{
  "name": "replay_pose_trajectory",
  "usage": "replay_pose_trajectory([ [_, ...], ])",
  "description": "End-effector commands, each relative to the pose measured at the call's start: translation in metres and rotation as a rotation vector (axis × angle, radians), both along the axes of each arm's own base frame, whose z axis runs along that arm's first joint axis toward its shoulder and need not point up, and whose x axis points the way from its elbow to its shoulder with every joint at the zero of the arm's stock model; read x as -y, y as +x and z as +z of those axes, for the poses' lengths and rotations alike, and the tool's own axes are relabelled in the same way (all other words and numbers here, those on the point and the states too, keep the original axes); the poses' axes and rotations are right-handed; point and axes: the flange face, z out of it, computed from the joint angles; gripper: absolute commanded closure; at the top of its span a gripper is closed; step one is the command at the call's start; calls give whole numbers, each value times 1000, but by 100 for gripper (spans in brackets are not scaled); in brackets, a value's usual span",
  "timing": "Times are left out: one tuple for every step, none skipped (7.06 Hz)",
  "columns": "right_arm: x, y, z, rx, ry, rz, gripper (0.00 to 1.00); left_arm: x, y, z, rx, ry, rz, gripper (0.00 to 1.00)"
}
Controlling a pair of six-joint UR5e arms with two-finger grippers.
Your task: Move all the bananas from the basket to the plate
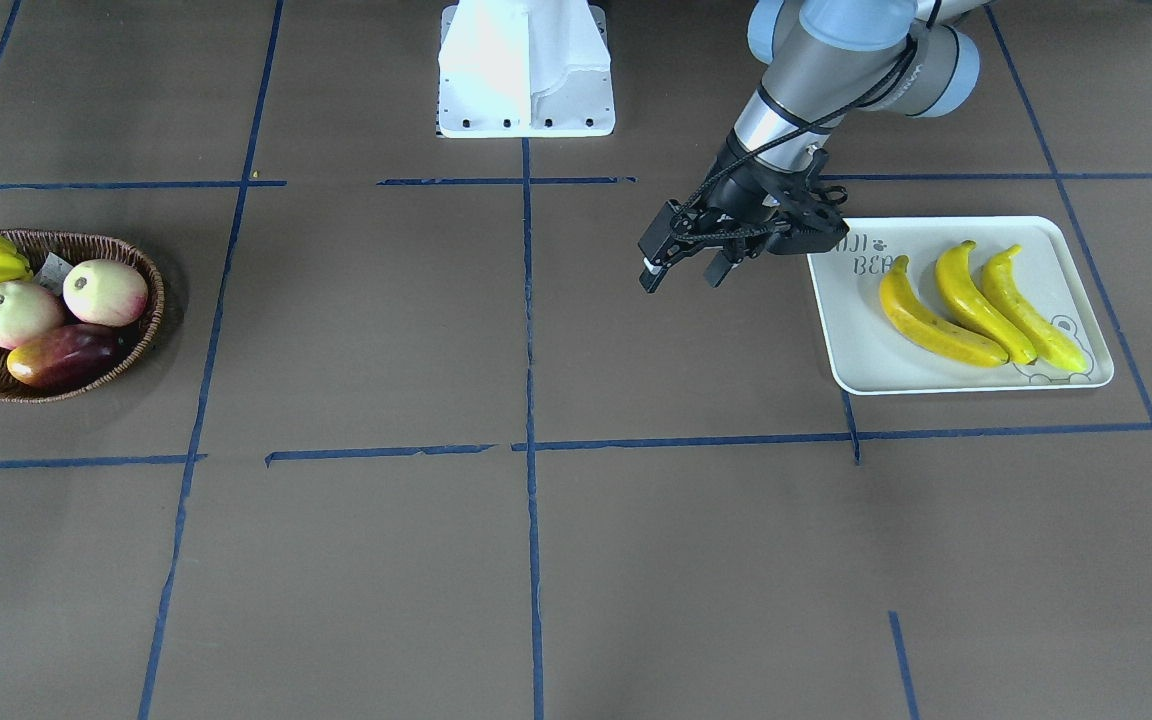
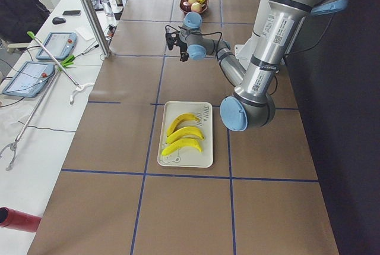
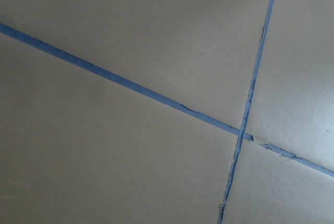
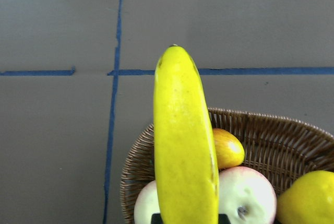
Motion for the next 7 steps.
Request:
replay_pose_trajectory([
  [32, -52, -64, 70, -31, -2, 99, 0, 3, -2, -6, 0, 4, 1],
  [42, -111, -100, 69, -80, 34, 99, 0, 1, -5, -14, 4, 2, 1],
  [42, -168, -146, 87, -97, 71, 98, 0, 1, -7, -20, 4, 0, 1],
  [33, -225, -195, 131, -128, 122, 98, -1, -1, -9, -34, 15, 0, 1],
  [8, -277, -232, 187, -141, 179, 98, -2, -2, -12, -64, 36, 0, 1],
  [-22, -308, -254, 232, -107, 196, 98, -3, -3, -15, -99, 35, -8, 1],
  [-48, -325, -267, 251, -74, 186, 98, -5, -6, -22, -160, 44, -15, 1],
])
